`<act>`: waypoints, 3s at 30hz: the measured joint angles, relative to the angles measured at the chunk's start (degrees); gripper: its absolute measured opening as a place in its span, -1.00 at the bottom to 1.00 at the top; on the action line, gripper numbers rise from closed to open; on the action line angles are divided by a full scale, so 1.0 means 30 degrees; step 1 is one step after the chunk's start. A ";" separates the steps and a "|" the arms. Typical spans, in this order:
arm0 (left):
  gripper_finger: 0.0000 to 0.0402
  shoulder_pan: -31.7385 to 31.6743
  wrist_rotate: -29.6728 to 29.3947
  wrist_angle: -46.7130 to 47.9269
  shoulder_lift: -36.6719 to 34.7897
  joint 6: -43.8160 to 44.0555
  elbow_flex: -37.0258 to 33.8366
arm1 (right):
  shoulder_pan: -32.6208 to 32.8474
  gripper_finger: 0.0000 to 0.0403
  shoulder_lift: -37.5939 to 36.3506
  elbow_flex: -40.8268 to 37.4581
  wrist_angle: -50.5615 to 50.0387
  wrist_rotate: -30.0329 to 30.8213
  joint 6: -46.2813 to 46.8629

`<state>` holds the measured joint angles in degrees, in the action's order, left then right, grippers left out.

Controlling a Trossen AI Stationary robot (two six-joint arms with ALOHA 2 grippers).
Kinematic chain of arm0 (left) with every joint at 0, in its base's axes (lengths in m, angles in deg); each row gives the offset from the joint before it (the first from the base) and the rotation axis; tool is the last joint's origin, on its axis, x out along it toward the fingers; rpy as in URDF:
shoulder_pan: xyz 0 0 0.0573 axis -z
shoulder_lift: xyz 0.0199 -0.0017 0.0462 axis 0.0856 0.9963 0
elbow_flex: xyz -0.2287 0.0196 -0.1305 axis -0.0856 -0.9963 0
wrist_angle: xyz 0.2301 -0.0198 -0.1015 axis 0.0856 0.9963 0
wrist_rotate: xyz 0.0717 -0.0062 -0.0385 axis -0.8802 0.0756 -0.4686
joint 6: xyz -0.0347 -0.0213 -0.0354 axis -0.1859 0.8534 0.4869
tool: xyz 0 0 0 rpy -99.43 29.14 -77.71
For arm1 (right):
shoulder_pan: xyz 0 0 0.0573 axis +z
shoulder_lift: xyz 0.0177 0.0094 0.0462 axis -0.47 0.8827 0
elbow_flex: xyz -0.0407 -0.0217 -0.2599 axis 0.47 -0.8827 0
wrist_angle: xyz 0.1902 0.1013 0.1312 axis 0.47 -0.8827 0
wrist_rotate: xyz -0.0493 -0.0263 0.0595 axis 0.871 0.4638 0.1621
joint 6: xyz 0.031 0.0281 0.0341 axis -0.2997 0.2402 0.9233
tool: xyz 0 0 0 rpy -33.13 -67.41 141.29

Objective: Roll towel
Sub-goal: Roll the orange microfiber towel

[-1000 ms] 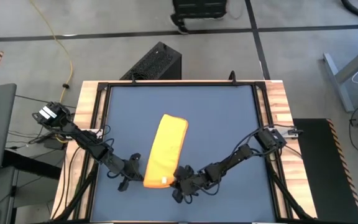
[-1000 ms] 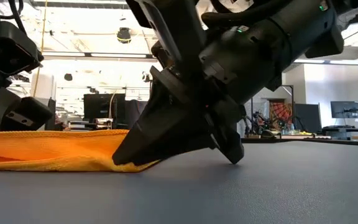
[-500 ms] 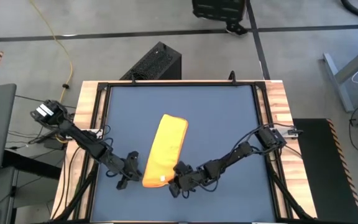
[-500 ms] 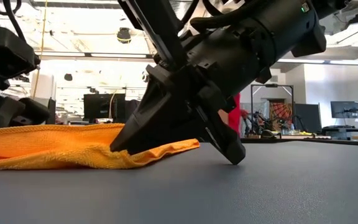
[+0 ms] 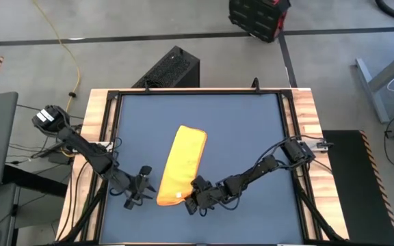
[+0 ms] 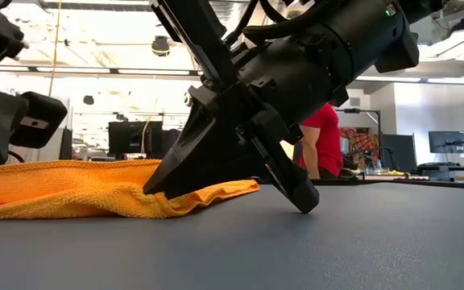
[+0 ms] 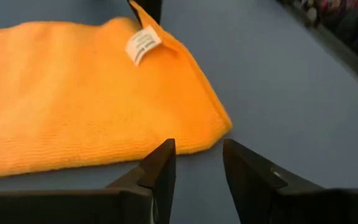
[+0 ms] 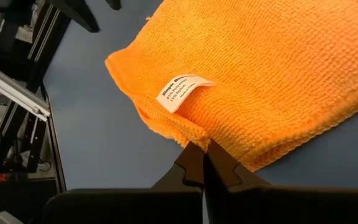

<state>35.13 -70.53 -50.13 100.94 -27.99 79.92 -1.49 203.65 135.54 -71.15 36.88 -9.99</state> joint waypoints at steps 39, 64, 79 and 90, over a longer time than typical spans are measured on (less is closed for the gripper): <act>-0.94 0.0674 0.0425 -0.3137 0.7507 -0.5764 0.3534 | 0.2044 0.02 0.0146 0.0879 0.0261 -0.0112 -2.0233; -1.00 0.0617 0.0978 -0.3452 0.7442 -0.3146 0.3519 | 0.2447 -0.55 0.2212 0.1333 0.0981 0.4328 -2.0547; -1.00 -0.0483 0.4565 -0.3962 0.7114 0.2275 0.3325 | 0.1968 -0.92 0.0999 0.1217 -0.0526 0.1324 -0.9335; -1.00 -0.0920 0.4610 -0.4180 0.7114 0.6538 0.2550 | 0.1777 -0.91 0.0903 0.1249 0.1499 -0.2633 -0.0380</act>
<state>32.37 -56.70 -62.67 122.28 -8.38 87.57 3.84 206.36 139.29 -66.65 28.98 -11.13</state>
